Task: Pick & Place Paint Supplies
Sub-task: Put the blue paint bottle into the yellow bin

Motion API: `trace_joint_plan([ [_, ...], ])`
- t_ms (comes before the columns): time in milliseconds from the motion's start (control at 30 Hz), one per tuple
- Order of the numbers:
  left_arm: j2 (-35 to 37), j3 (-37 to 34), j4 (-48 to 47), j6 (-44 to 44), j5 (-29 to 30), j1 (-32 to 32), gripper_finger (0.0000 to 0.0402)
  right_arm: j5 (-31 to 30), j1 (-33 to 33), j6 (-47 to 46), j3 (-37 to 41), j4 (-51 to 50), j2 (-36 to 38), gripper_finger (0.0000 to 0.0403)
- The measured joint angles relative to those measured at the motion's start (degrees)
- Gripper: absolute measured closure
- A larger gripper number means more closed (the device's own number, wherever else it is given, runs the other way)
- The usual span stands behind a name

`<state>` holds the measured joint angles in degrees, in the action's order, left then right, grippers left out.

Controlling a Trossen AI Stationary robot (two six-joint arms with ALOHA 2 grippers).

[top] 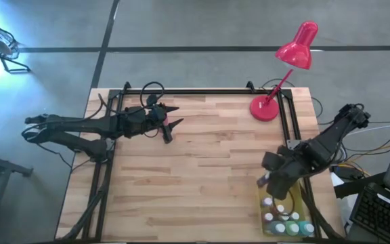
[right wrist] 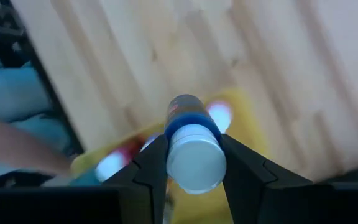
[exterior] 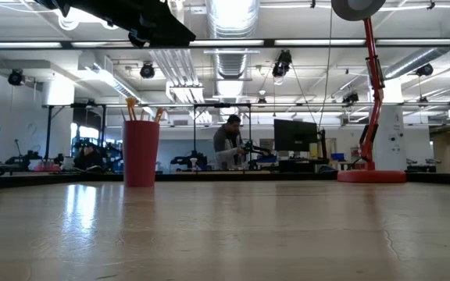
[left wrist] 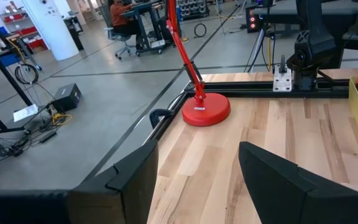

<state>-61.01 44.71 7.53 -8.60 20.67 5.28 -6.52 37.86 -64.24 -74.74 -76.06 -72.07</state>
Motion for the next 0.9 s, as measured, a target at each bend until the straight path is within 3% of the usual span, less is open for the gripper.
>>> trace_joint_plan([
  [167,0.01,0.0,0.0,0.0,0.0,0.0,0.0172,6.04,3.42,-9.06,0.02,-0.17,-0.13,0.0292],
  [300,0.01,0.0,0.02,0.01,0.0,0.0,0.0172,7.09,7.24,-17.5,0.04,-0.1,-0.44,0.0292],
  [667,0.0,0.0,0.09,0.0,0.0,0.0,0.0172,-2.15,18.59,-34.97,-1.32,-8.83,-0.83,0.0292],
  [900,0.0,0.0,0.13,0.0,0.0,0.0,0.0172,-2.23,20.29,-36.18,-0.07,-9.49,-1.7,0.0292],
])
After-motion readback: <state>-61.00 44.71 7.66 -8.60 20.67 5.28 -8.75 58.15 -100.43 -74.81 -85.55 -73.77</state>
